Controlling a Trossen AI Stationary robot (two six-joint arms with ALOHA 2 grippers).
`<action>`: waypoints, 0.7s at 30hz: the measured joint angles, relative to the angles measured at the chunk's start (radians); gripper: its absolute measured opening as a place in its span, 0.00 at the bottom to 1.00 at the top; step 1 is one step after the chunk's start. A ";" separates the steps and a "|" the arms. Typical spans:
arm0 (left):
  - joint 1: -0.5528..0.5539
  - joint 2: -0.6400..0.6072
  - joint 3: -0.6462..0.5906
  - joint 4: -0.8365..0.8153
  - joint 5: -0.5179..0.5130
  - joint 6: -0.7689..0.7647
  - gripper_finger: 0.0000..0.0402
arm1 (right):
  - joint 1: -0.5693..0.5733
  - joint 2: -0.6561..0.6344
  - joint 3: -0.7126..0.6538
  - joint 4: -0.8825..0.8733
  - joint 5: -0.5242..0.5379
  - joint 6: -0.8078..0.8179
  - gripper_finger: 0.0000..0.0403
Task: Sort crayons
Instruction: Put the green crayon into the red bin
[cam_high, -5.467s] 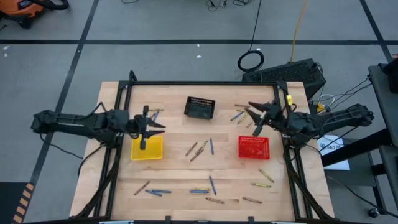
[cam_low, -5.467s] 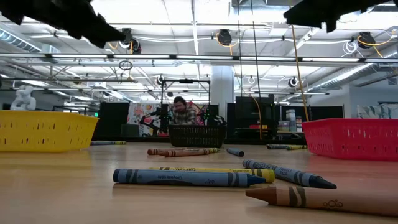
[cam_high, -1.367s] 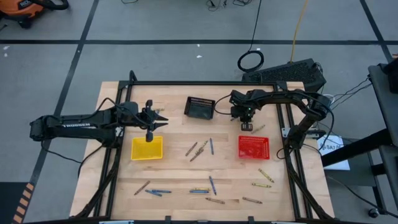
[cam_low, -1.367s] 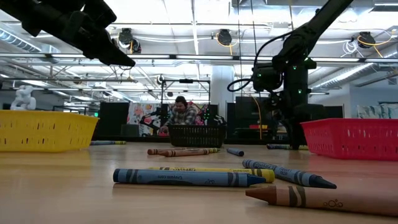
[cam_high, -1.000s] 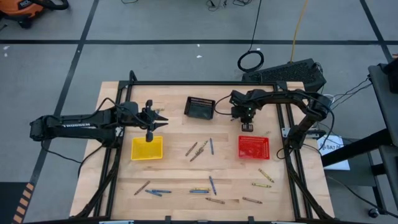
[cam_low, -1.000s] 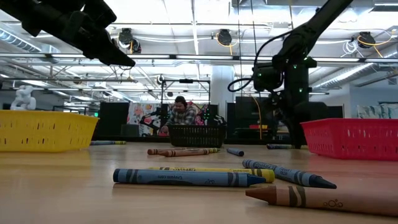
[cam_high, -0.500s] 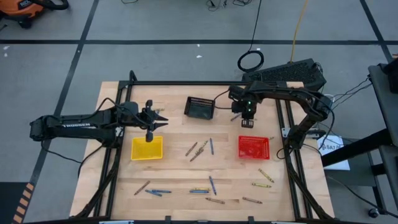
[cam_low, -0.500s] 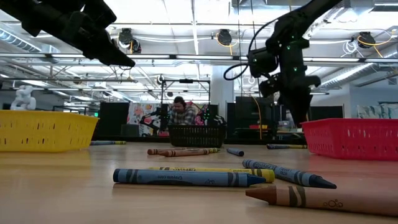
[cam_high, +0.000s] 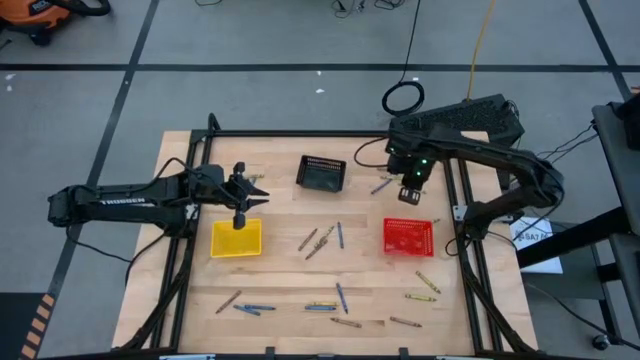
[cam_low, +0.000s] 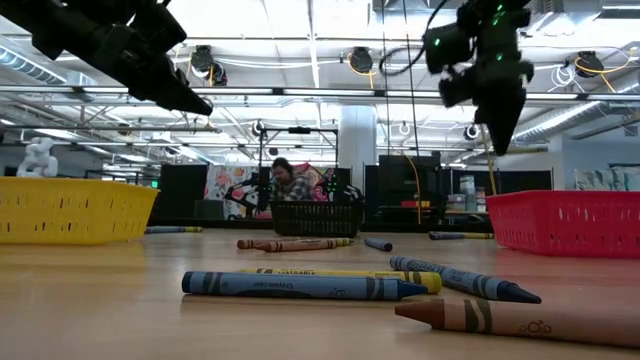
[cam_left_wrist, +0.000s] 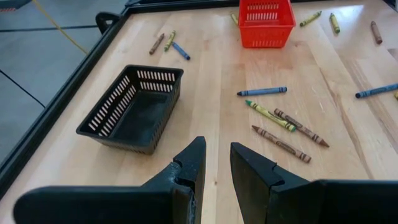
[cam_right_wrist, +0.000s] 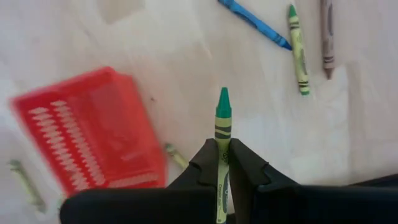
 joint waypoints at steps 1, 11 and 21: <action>0.000 0.000 0.000 0.000 0.000 0.000 0.20 | 0.012 -0.018 0.000 0.002 0.000 0.021 0.00; 0.000 0.000 0.000 0.002 0.000 0.000 0.20 | 0.175 -0.093 0.000 -0.001 -0.001 0.194 0.00; 0.000 0.000 0.000 0.002 0.000 -0.002 0.20 | 0.358 -0.094 -0.019 -0.001 -0.001 0.352 0.00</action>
